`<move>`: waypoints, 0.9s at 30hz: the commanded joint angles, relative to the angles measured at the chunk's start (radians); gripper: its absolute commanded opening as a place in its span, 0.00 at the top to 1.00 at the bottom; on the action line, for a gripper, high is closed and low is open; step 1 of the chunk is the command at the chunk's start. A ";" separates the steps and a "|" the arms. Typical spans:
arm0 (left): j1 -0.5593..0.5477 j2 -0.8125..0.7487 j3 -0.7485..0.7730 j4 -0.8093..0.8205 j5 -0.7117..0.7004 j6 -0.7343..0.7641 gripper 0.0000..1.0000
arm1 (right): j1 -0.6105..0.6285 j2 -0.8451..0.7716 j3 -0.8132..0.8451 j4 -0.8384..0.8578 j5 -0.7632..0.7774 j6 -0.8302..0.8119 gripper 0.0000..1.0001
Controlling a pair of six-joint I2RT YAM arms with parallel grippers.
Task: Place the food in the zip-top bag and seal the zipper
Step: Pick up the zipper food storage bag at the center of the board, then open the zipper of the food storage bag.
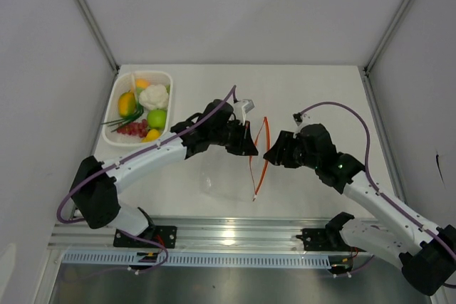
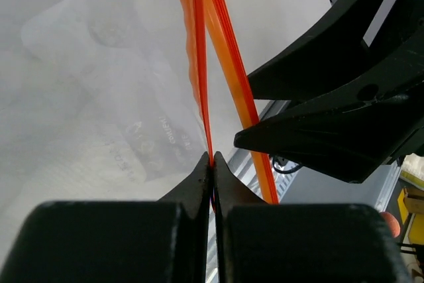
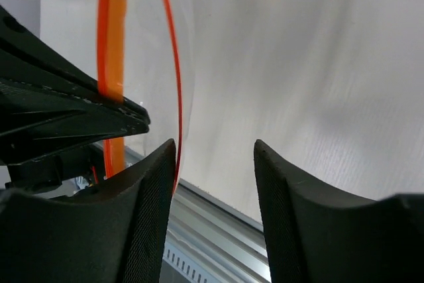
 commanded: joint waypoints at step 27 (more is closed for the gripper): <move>-0.038 0.268 0.420 0.258 0.494 -0.241 1.00 | 0.092 0.041 0.437 -0.477 0.695 -0.145 1.00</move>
